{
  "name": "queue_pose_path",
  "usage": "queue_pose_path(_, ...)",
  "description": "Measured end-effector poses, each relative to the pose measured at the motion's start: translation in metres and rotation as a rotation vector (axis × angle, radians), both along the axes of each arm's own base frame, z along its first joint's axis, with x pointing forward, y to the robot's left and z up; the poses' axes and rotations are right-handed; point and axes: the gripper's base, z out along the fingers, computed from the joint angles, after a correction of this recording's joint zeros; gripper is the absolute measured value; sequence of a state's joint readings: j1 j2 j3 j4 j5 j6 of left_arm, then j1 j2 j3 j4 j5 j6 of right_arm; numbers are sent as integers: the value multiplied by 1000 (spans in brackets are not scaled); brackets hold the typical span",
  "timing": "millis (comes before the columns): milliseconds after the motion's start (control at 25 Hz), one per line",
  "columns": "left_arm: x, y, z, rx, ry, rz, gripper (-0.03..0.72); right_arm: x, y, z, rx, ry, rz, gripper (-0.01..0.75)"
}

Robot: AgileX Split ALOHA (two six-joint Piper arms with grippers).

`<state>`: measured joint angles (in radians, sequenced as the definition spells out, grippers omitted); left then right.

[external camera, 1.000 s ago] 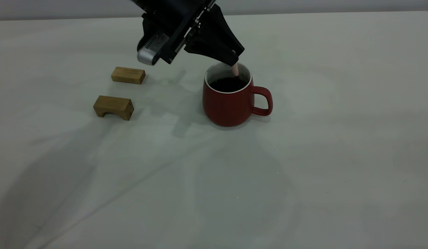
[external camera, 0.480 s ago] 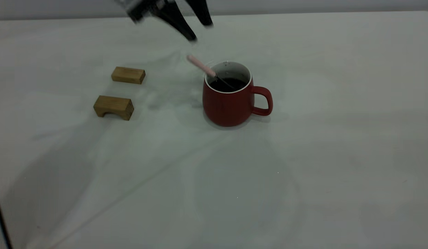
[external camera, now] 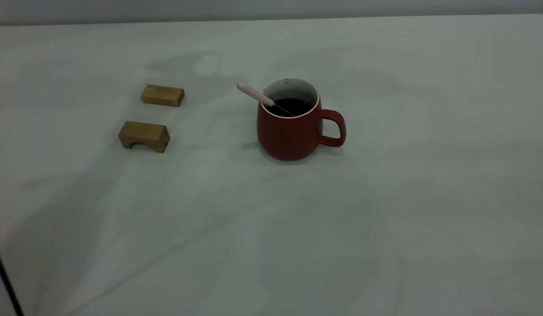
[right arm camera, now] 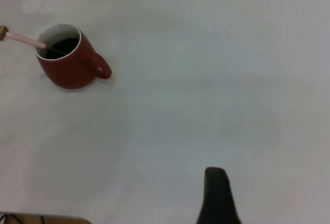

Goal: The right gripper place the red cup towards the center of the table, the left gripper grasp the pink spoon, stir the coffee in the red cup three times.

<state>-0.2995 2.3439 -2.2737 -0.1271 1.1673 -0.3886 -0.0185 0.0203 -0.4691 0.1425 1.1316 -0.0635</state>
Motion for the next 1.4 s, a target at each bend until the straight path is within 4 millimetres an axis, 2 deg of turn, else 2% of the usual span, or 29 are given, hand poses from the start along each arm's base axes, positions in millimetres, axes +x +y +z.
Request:
queue_pose_path(120, -6, 4, 26, 96, -118, -304, 420, 0, 0, 0, 0, 0, 0, 592)
queue_pose_path(200, -11, 7, 43, 126, -172, -397, 420, 0, 0, 0, 0, 0, 0, 592)
queue_pose_path(400, -33, 18, 78, 180, -218, -420, 421, 0, 0, 0, 0, 0, 0, 592)
queue_pose_path(480, -52, 25, 90, 189, -209, -420, 421, 0, 0, 0, 0, 0, 0, 592)
queue_pose_path(600, -89, 36, 97, 191, -154, -424, 421, 0, 0, 0, 0, 0, 0, 592)
queue_pose_path(760, -146, 54, 91, 196, -52, -387, 421, 0, 0, 0, 0, 0, 0, 592)
queue_pose_path(1000, -236, 86, 67, 246, 69, -342, 421, 0, 0, 0, 0, 0, 0, 592)
queue_pose_path(1240, -332, 125, 49, 274, 36, -313, 421, 0, 0, 0, 0, 0, 0, 592)
queue_pose_path(1400, -380, 148, 33, 279, -48, -215, 421, 0, 0, 0, 0, 0, 0, 592)
